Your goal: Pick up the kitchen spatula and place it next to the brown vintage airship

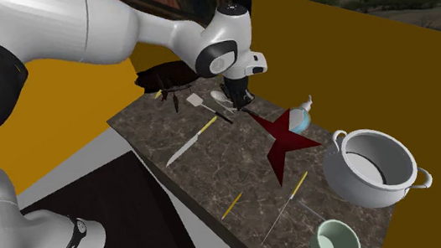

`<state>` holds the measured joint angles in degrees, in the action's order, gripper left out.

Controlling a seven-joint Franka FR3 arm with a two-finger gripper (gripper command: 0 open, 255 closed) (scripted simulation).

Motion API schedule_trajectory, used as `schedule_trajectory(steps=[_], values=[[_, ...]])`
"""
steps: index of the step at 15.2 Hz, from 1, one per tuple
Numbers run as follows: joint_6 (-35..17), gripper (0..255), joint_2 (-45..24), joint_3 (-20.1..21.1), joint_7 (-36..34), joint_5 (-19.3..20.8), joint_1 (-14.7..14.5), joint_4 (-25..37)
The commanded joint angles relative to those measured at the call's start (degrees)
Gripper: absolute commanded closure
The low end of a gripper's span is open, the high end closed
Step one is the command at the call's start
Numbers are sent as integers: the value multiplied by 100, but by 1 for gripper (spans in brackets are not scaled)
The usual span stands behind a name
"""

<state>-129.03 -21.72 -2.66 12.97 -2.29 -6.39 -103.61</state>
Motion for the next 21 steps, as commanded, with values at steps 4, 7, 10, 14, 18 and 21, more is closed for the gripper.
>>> schedule_trajectory(steps=[4,7,10,14,18,21], values=[[327,255,188,-5,-25,19,-11,137],[526,255,282,-8,-33,27,-13,242],[483,255,421,59,-287,76,-181,65],[388,255,624,208,-809,170,-513,-227],[333,255,750,370,-1344,259,-844,-407],[316,255,798,512,-1800,334,-1121,-474]])
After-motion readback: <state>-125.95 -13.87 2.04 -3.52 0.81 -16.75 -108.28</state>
